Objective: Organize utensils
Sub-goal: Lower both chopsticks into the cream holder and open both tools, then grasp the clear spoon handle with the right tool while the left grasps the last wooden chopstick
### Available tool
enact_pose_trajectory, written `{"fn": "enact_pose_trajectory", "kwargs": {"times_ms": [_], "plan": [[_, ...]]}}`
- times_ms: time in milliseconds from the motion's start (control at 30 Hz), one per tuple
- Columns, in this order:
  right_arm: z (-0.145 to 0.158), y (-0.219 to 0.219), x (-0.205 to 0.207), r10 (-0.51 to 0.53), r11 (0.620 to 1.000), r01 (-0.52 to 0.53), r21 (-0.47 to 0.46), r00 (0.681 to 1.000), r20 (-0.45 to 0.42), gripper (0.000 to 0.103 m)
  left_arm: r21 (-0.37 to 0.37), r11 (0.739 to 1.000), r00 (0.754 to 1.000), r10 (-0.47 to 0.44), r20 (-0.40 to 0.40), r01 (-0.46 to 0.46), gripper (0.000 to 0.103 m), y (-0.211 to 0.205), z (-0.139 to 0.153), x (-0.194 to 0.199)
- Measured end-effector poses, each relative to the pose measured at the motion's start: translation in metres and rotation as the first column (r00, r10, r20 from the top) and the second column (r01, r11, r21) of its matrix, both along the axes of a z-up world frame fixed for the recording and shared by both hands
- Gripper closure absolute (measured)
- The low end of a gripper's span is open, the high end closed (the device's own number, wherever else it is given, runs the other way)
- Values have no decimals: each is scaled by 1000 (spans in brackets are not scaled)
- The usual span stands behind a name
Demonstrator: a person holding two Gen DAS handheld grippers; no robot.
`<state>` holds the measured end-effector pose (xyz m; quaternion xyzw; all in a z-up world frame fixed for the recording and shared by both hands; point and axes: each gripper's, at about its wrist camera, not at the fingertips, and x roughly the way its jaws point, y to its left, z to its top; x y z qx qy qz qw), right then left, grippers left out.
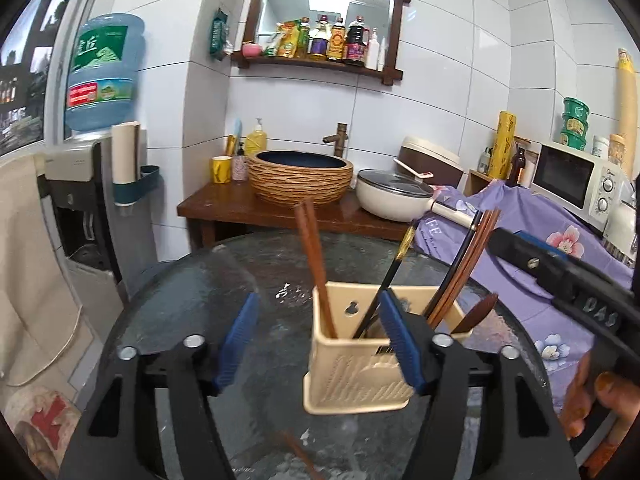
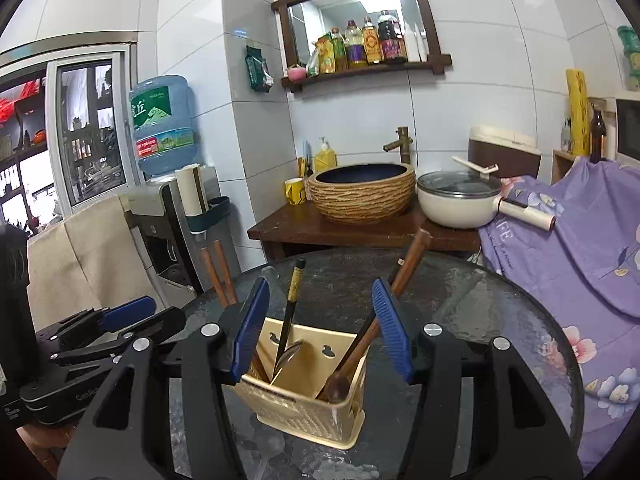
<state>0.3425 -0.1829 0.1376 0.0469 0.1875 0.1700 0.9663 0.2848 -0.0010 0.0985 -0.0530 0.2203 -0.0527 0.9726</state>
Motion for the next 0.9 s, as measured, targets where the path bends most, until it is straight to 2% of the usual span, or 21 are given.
{"fn": "enact_pose_trajectory", "kwargs": {"times_ms": [100,167,233,367,500,600,667,733,900], "plan": [[1,3,-25,21,1000,-20,-12,999,26,48,-21,1000,1000,16,-14,-16,28,10,-9,-13],[1,8,-42,44,999,-43,-25,998,45,45,-8,999,999,49,-24,-49,24,17,-18,-23],[-1,15,-62,60,997,-57,-46,996,67,33,11,997,996,82,-45,-82,23,23,-30,-32],[-15,29,-87,95,991,-88,-103,993,70,33,-8,993,986,117,-118,-119,22,40,-58,-46],[-45,45,-99,124,981,-121,-152,992,6,33,-13,987,971,153,-182,-158,21,52,-83,-54],[-69,52,-101,130,979,-138,-151,990,-60,33,-9,984,960,172,-219,-178,21,58,-100,-60],[-83,54,-102,122,978,-135,-157,988,-90,33,5,984,957,172,-234,-176,21,58,-107,-63],[-100,60,-103,99,972,-121,-201,988,-116,33,20,985,953,171,-249,-172,22,58,-114,-66],[-134,73,-104,84,955,-132,-264,979,-188,33,20,987,943,157,-292,-158,24,58,-131,-70]]}}
